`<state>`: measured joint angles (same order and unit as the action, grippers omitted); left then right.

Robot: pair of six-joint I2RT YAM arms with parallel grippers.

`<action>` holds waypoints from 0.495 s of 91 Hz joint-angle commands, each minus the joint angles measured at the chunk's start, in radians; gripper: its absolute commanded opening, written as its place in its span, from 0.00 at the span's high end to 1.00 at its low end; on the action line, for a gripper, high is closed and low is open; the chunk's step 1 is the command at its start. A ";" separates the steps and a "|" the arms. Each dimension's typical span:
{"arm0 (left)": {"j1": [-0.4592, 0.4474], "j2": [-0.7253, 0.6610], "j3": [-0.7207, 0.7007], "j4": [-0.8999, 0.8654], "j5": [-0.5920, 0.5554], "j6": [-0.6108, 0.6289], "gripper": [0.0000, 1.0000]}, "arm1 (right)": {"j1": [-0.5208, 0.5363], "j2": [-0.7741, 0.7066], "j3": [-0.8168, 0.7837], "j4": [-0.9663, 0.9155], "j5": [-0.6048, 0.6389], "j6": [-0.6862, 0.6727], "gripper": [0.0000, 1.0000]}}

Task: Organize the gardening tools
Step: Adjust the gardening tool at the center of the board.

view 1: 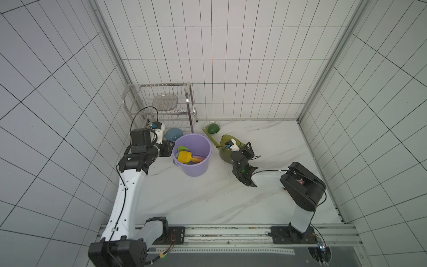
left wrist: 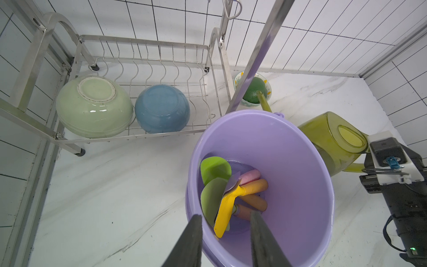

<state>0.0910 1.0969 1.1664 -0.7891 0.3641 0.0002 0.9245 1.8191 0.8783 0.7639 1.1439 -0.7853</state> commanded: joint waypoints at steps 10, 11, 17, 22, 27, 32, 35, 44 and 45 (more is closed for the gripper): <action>0.009 -0.015 0.001 0.008 0.006 0.012 0.63 | 0.034 0.006 -0.005 0.066 0.028 0.019 0.57; 0.009 -0.015 0.001 0.009 0.006 0.013 0.63 | 0.035 0.005 -0.005 0.065 0.027 0.020 0.57; 0.010 -0.015 0.000 0.009 0.007 0.014 0.63 | 0.040 -0.002 -0.006 0.049 0.024 0.031 0.54; 0.011 -0.014 -0.002 0.008 0.006 0.014 0.63 | 0.043 -0.013 -0.003 0.004 0.015 0.056 0.51; 0.012 -0.014 -0.001 0.007 0.006 0.015 0.63 | 0.043 -0.026 0.003 -0.066 0.002 0.112 0.49; 0.012 -0.015 0.000 0.007 0.006 0.017 0.63 | 0.043 -0.043 0.005 -0.123 -0.007 0.160 0.46; 0.012 -0.015 0.000 0.007 0.006 0.017 0.63 | 0.043 -0.052 0.003 -0.141 -0.012 0.185 0.45; 0.014 -0.017 0.003 0.008 0.006 0.020 0.63 | 0.043 -0.094 0.001 -0.252 -0.039 0.272 0.40; 0.014 -0.017 0.003 0.007 0.006 0.021 0.63 | 0.043 -0.098 0.002 -0.265 -0.043 0.288 0.40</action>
<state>0.0982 1.0969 1.1664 -0.7891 0.3645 0.0040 0.9604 1.7988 0.8768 0.6338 1.1259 -0.6510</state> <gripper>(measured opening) 0.367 0.584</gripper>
